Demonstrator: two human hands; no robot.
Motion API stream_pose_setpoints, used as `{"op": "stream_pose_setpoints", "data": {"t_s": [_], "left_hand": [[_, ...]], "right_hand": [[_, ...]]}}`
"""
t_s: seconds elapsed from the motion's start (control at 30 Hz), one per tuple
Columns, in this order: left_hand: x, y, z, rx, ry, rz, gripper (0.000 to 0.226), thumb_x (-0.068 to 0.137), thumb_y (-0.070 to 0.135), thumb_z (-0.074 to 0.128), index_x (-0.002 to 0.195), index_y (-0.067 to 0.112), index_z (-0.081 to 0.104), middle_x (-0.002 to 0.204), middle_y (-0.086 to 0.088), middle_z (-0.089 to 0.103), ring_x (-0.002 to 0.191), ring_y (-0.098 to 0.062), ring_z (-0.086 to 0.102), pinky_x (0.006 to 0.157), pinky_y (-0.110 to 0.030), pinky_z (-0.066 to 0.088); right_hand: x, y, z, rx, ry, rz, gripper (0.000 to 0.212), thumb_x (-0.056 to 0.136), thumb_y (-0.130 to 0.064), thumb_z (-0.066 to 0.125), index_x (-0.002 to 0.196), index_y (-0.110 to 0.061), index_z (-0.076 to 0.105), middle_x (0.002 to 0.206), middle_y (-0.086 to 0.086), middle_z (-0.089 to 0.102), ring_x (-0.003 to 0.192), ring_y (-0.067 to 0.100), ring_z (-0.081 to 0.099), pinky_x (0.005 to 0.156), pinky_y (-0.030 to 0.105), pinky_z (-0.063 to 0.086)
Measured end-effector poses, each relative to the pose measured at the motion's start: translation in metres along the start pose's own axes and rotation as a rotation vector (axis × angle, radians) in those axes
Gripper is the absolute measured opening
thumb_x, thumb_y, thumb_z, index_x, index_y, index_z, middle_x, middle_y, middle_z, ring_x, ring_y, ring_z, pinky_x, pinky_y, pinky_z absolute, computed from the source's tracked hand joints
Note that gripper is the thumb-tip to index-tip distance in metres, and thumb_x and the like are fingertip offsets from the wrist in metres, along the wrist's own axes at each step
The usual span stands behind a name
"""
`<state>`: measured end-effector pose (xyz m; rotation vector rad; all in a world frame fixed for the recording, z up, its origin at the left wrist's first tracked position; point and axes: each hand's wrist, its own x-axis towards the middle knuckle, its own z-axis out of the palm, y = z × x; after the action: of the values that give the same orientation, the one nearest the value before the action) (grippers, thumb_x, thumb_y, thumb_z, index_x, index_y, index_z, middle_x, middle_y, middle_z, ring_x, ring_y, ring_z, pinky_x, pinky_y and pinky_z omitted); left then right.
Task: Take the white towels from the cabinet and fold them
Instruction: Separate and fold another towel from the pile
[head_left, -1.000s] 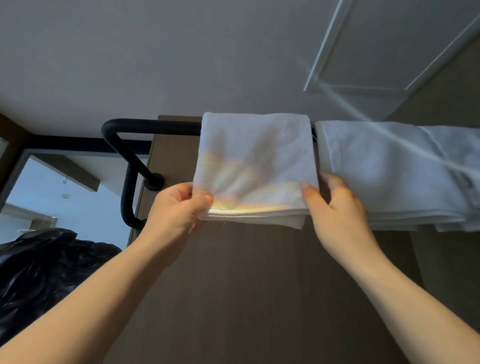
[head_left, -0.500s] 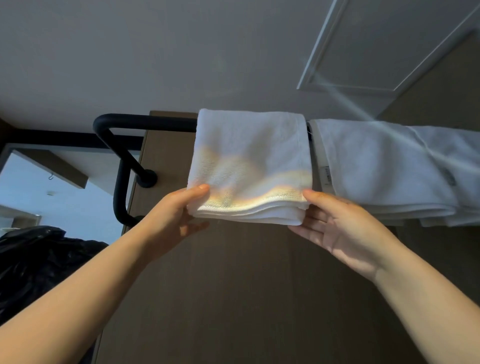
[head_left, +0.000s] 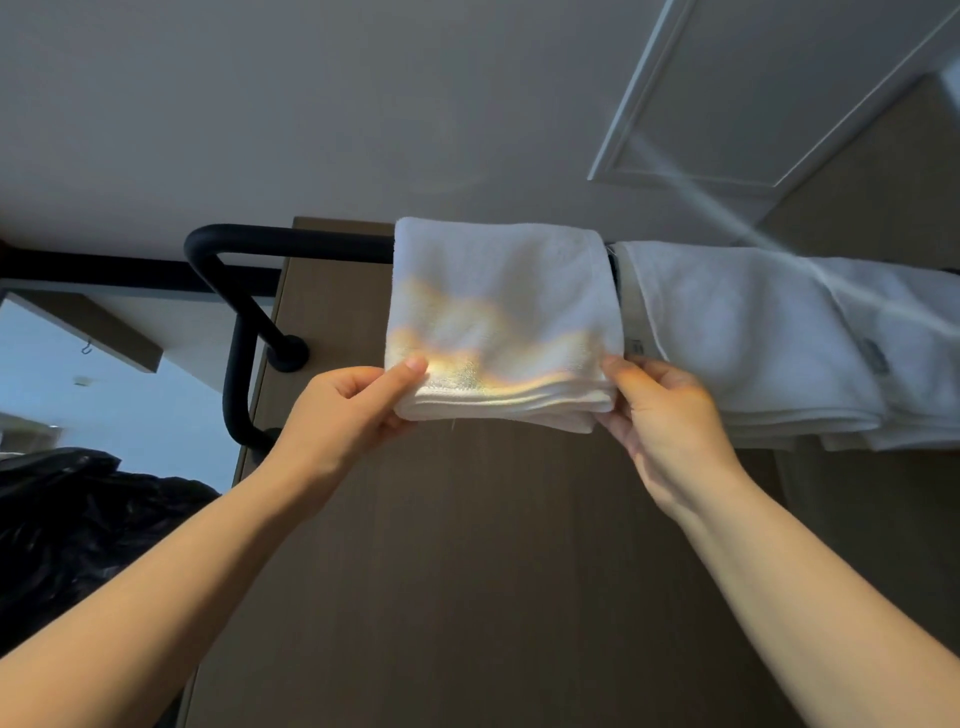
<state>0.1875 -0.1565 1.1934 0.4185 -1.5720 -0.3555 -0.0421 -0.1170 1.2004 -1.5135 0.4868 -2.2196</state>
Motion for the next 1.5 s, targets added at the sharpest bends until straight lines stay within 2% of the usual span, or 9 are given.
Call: {"op": "stream_pose_setpoints", "data": {"t_s": [0.17, 0.3, 0.47, 0.6, 0.83, 1.0, 1.17, 1.3, 1.5], "left_hand": [[-0.001, 0.002, 0.001, -0.058, -0.005, 0.006, 0.089, 0.061, 0.064, 0.067, 0.098, -0.016, 0.060, 0.096, -0.034, 0.060, 0.080, -0.021, 0.063, 0.086, -0.039, 0.058], [-0.001, 0.001, 0.003, -0.066, 0.012, -0.004, 0.076, 0.071, 0.058, 0.065, 0.080, -0.016, 0.055, 0.069, -0.015, 0.056, 0.064, -0.014, 0.062, 0.096, -0.058, 0.048], [-0.001, 0.001, 0.004, -0.092, 0.021, -0.032, 0.082, 0.071, 0.058, 0.067, 0.094, -0.019, 0.056, 0.089, -0.036, 0.058, 0.076, -0.024, 0.058, 0.095, -0.057, 0.049], [-0.004, -0.011, 0.003, -0.119, -0.020, -0.065, 0.057, 0.091, 0.032, 0.061, 0.103, -0.023, 0.055, 0.090, -0.021, 0.055, 0.081, -0.026, 0.056, 0.074, -0.027, 0.060], [-0.005, -0.017, 0.004, -0.031, 0.068, 0.017, 0.044, 0.094, 0.027, 0.059, 0.095, -0.016, 0.062, 0.070, -0.016, 0.047, 0.061, -0.011, 0.051, 0.061, -0.017, 0.054], [-0.005, -0.020, 0.007, -0.045, 0.082, 0.009, 0.032, 0.093, 0.028, 0.061, 0.097, -0.002, 0.069, 0.084, -0.033, 0.055, 0.074, -0.024, 0.055, 0.080, -0.037, 0.059], [-0.002, -0.025, 0.011, -0.026, 0.109, 0.011, 0.028, 0.094, 0.023, 0.060, 0.096, -0.003, 0.069, 0.075, -0.015, 0.054, 0.068, -0.018, 0.052, 0.061, -0.019, 0.056], [0.001, -0.033, 0.009, -0.037, 0.094, -0.005, 0.031, 0.094, 0.025, 0.060, 0.098, -0.004, 0.067, 0.078, -0.017, 0.054, 0.070, -0.021, 0.054, 0.081, -0.042, 0.057], [0.001, -0.034, 0.007, -0.154, 0.040, -0.030, 0.017, 0.091, 0.028, 0.066, 0.091, 0.012, 0.073, 0.080, -0.016, 0.054, 0.074, -0.022, 0.055, 0.086, -0.042, 0.058]], "right_hand": [[-0.003, 0.004, -0.005, -0.035, 0.011, 0.023, 0.014, 0.096, -0.012, 0.058, 0.086, -0.014, 0.069, 0.084, 0.001, 0.073, 0.078, 0.010, 0.067, 0.090, 0.030, 0.051], [-0.005, 0.009, -0.009, 0.016, -0.003, 0.165, 0.017, 0.095, -0.025, 0.060, 0.108, -0.015, 0.068, 0.107, 0.003, 0.073, 0.105, 0.017, 0.065, 0.102, 0.040, 0.046], [-0.003, 0.007, -0.011, 0.233, -0.097, 0.392, 0.033, 0.095, -0.023, 0.059, 0.124, -0.007, 0.062, 0.119, 0.015, 0.068, 0.108, 0.027, 0.065, 0.086, 0.042, 0.056], [-0.005, 0.010, -0.012, 0.264, -0.075, 0.329, 0.017, 0.094, -0.015, 0.060, 0.109, -0.006, 0.065, 0.098, 0.011, 0.073, 0.084, 0.017, 0.070, 0.064, 0.026, 0.061], [-0.007, 0.022, -0.011, 0.172, -0.034, 0.236, 0.010, 0.095, -0.019, 0.061, 0.100, -0.013, 0.067, 0.101, 0.007, 0.074, 0.097, 0.018, 0.069, 0.082, 0.031, 0.058], [-0.003, 0.027, -0.011, 0.296, -0.124, 0.287, 0.026, 0.083, -0.025, 0.066, 0.107, -0.016, 0.067, 0.101, 0.005, 0.072, 0.105, 0.021, 0.066, 0.100, 0.044, 0.049], [-0.004, 0.033, -0.010, 0.292, -0.126, 0.161, 0.017, 0.089, -0.022, 0.062, 0.104, -0.017, 0.068, 0.102, 0.003, 0.075, 0.094, 0.014, 0.071, 0.086, 0.032, 0.055], [-0.003, 0.042, -0.010, 0.152, -0.024, 0.085, 0.014, 0.097, -0.018, 0.056, 0.099, -0.014, 0.069, 0.109, 0.008, 0.073, 0.104, 0.020, 0.068, 0.083, 0.027, 0.056], [0.006, 0.035, -0.004, 0.189, -0.161, 0.108, 0.014, 0.095, -0.017, 0.056, 0.102, -0.017, 0.069, 0.099, 0.002, 0.073, 0.094, 0.013, 0.069, 0.087, 0.032, 0.055]]}}
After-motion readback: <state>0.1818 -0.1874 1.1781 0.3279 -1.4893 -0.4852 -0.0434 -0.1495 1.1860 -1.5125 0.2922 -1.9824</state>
